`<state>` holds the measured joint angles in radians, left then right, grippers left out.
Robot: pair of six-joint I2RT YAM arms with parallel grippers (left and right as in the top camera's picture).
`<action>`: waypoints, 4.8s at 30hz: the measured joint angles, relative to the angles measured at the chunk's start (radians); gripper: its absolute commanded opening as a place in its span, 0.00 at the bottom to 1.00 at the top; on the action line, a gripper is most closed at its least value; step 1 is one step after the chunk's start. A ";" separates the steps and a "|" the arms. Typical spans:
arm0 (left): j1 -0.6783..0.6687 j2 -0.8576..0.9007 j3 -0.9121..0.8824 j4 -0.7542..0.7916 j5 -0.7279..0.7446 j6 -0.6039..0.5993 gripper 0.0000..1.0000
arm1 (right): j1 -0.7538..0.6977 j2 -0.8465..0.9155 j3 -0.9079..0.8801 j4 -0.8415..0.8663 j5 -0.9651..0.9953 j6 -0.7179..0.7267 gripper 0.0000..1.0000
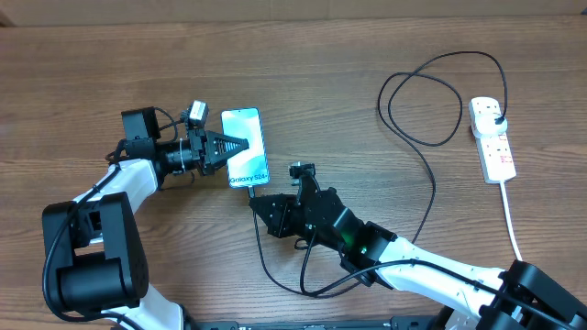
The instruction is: Plug charger to phone and switch on socket
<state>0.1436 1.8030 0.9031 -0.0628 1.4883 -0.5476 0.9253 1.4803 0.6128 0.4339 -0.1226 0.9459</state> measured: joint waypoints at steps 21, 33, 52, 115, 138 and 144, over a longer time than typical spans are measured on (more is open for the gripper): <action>0.000 0.000 0.001 0.005 -0.009 0.005 0.04 | 0.000 0.032 0.008 0.014 0.011 -0.051 0.04; 0.000 0.000 0.016 0.012 -0.026 0.019 0.04 | -0.003 0.072 0.026 0.049 0.021 -0.076 0.04; 0.000 0.000 0.021 0.030 -0.023 0.023 0.04 | -0.055 0.080 0.050 0.021 -0.102 -0.093 0.04; -0.037 0.004 0.005 0.008 0.031 0.026 0.04 | -0.249 0.073 0.162 -0.033 -0.207 -0.120 1.00; -0.092 0.004 0.004 0.038 0.045 0.026 0.04 | -0.451 0.072 0.166 -0.340 -0.731 -0.191 0.98; -0.092 0.004 0.004 0.041 0.045 0.026 0.04 | -0.435 0.072 0.166 -0.338 -0.724 -0.203 0.92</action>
<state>0.0521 1.8069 0.9073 -0.0216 1.5337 -0.5213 0.4908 1.5528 0.7784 0.0956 -0.8463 0.7433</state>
